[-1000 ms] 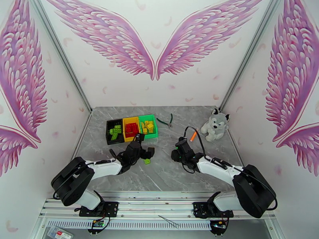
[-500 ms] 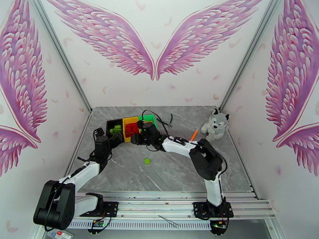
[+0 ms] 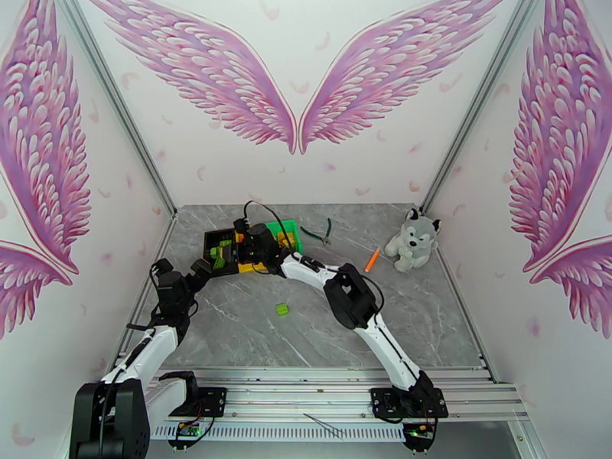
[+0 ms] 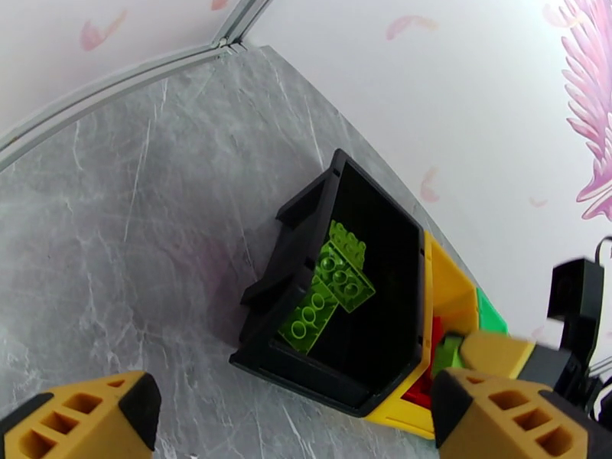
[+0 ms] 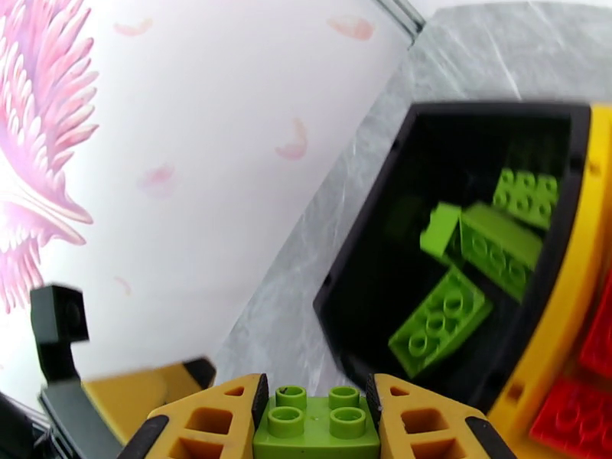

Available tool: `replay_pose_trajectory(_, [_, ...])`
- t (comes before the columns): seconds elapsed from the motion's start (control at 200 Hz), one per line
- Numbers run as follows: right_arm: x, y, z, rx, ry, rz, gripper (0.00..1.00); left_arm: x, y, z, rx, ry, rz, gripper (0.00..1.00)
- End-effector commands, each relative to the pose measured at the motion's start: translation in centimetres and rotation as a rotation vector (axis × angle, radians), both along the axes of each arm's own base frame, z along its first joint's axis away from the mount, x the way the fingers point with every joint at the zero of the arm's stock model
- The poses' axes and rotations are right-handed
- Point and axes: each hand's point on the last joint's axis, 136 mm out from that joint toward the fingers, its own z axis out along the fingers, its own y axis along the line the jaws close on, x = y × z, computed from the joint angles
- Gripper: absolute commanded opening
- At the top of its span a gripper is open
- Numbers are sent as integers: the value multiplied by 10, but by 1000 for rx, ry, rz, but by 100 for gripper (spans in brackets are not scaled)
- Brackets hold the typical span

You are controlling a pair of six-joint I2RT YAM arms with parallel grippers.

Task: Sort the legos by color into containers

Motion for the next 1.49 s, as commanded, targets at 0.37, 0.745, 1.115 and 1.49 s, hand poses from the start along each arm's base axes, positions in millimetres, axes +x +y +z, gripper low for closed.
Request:
replay_pose_trajectory(0.37, [24,1,35,-62,-119,-79,72,-16,-4,4,-3,1,-35,99])
replay_pose_trajectory(0.745, [-1,-70,90,-186,-241,-210,71,-13,-87,-8,143,133,-321,98])
replay_pose_trajectory(1.115, [-2,-237,51,-492,-184,-602,73,-44,-169,-40,315,300,-535,94])
replay_pose_trajectory(1.49, [-63,-332,4,-667,-118,-724,73,-50,-252,-66,402,358,-675,89])
